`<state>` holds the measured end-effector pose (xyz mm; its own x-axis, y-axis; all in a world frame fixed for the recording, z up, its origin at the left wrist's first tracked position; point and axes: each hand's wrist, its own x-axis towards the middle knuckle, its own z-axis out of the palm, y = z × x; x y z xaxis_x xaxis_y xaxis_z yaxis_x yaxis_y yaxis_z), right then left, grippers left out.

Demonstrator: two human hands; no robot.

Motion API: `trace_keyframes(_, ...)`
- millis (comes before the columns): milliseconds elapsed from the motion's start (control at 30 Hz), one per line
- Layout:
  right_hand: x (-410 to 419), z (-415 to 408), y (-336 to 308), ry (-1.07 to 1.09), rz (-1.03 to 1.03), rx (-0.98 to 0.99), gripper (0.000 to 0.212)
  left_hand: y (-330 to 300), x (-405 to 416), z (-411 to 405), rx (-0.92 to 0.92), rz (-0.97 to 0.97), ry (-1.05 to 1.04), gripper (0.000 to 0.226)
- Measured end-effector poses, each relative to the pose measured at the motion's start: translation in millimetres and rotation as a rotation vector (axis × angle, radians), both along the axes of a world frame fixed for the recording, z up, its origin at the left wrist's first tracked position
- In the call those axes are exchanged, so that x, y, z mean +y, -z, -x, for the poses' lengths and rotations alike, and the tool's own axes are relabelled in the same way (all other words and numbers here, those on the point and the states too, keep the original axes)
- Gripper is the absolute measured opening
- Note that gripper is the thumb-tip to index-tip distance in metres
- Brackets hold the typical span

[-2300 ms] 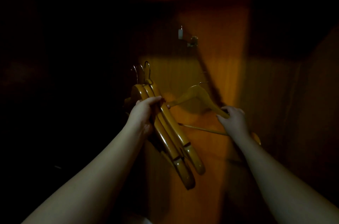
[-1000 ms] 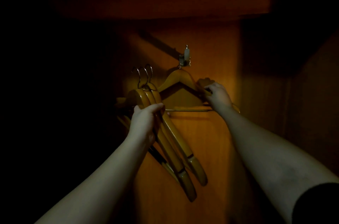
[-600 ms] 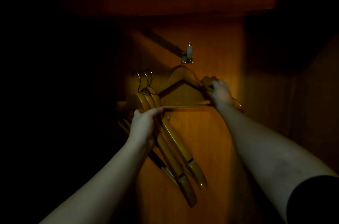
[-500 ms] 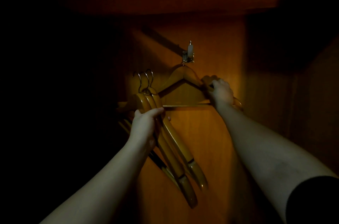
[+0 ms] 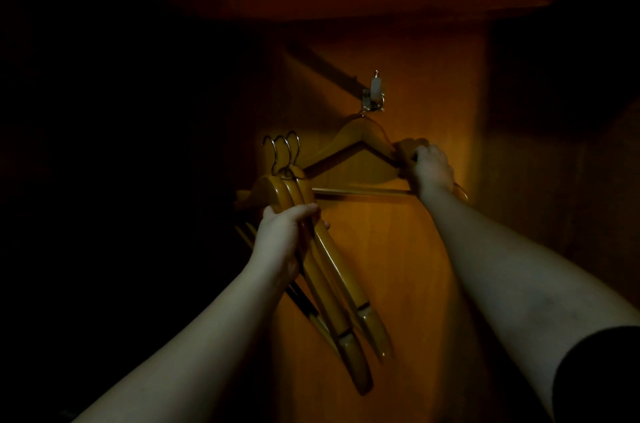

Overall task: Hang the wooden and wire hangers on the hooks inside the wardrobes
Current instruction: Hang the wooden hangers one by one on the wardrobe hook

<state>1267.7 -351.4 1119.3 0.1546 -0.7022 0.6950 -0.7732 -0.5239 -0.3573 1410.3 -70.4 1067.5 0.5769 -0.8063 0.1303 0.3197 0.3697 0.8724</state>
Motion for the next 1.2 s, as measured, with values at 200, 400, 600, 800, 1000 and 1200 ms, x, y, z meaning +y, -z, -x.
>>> trace_keyframes(200,6.6,5.1,-4.3,0.021,-0.023,0.080,0.042,4.0,5.7,2.1,-0.007,-0.026,-0.015,0.053)
trace_keyframes(400,29.0,15.1,10.0,0.047,-0.036,0.076,0.061,11.2,12.3,9.2,-0.009,-0.046,-0.026,0.050)
trace_keyframes(600,64.4,26.5,38.8,0.012,-0.013,-0.056,0.071,24.3,12.6,17.2,-0.009,-0.074,-0.049,0.070)
trace_keyframes(800,146.1,37.0,88.4,-0.568,-0.509,-0.140,0.031,39.6,9.7,23.7,0.014,-0.106,-0.082,0.064)
trace_keyframes(1000,216.6,53.5,146.9,-0.902,-0.907,-0.103,0.040,47.2,9.9,35.8,-0.010,-0.138,-0.142,0.059)
trace_keyframes(1200,224.4,62.9,160.6,-0.920,-0.919,-0.085,0.051,52.2,10.8,45.9,-0.109,-0.194,-0.240,0.054)
